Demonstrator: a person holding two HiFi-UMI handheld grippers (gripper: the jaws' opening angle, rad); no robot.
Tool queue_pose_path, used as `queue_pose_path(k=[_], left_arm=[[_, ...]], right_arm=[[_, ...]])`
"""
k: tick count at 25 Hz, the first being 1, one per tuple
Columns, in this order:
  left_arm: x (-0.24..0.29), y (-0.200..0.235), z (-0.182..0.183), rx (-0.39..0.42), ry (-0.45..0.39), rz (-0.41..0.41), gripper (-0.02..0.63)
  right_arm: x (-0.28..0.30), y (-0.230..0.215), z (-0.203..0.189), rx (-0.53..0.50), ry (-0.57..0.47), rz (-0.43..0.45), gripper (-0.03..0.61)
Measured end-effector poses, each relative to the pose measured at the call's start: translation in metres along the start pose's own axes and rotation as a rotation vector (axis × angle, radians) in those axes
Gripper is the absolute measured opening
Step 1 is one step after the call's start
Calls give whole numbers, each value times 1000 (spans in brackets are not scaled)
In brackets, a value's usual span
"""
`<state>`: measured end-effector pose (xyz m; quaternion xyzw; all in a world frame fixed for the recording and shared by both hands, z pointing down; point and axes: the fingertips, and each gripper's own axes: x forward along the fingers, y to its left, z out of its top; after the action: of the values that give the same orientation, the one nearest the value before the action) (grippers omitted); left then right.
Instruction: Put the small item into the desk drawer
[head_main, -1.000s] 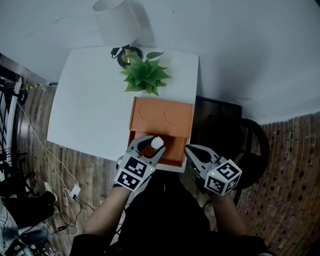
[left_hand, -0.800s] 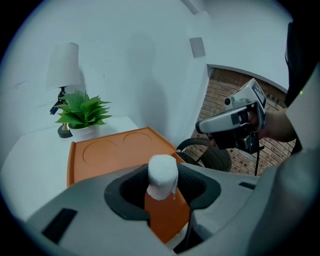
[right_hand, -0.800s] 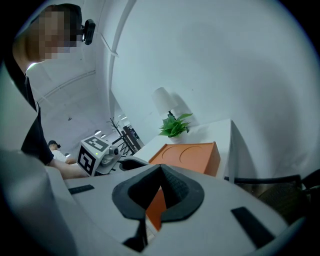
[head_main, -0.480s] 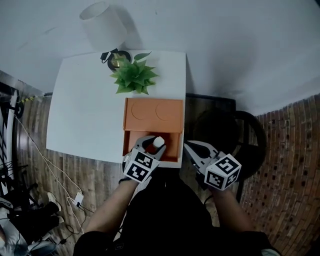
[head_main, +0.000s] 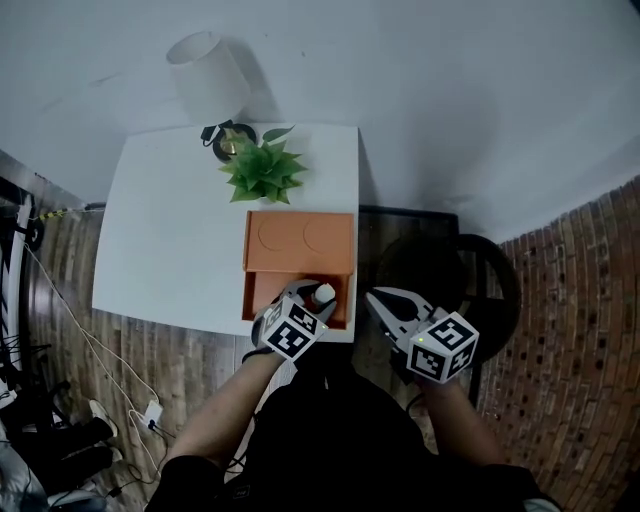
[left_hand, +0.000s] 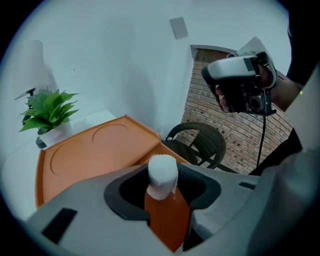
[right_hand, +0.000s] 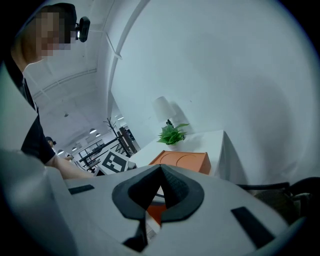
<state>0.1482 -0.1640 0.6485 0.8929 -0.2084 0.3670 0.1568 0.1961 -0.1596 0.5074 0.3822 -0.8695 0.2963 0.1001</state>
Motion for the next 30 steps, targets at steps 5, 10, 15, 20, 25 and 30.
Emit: queue_pose_path(k=[5, 10, 15, 20, 25, 30], left_arm=[[7, 1, 1, 29, 12, -37, 178], [11, -4, 8, 51, -3, -86, 179], [20, -6, 8, 67, 8, -107, 178], [20, -8, -7, 65, 61, -114, 179], [17, -7, -19, 65, 93, -128, 179], [7, -5, -18, 75, 91, -109, 184]], right_arm=[[-9, -6, -1, 4, -2, -20, 3], [-14, -11, -4, 18, -1, -37, 3], [-15, -13, -6, 24, -2, -36, 3], [-15, -12, -9, 23, 5, -32, 3], [-10, -8, -12, 17, 18, -13, 3], [-5, -2, -14, 10, 31, 8, 3]])
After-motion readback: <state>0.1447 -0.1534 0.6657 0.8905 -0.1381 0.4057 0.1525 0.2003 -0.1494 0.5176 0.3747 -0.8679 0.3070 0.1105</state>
